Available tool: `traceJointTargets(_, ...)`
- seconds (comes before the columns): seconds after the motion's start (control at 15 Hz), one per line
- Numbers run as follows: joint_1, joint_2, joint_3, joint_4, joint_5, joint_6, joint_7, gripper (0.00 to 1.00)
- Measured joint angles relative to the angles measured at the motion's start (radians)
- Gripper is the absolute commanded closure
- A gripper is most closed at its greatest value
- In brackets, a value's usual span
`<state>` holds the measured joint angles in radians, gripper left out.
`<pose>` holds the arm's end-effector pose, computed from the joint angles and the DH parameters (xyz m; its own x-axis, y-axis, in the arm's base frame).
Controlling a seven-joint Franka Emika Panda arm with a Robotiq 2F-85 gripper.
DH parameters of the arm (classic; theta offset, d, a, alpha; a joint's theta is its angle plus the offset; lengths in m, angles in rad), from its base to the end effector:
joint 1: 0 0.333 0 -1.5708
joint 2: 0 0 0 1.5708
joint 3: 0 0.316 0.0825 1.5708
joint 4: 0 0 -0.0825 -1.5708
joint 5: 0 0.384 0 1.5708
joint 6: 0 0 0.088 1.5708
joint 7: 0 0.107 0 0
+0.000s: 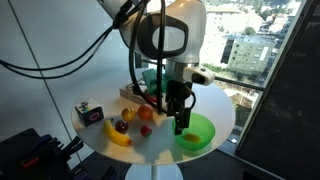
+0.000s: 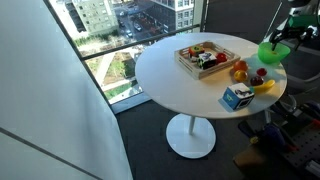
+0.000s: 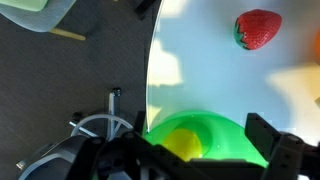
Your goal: Put the yellow ball into the bowl
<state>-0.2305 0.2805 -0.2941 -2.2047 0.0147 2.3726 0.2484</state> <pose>0.4696 -0.2724 0.2502 0.7080 -0.7018 -0.0793 -0.6956 -0.7123 0.0935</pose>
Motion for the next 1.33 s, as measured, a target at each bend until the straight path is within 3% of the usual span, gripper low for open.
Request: traceJointTargets(1.33,0.072,-0.218,0.111,0.011,0.033,-0.162,-0.043,0.0)
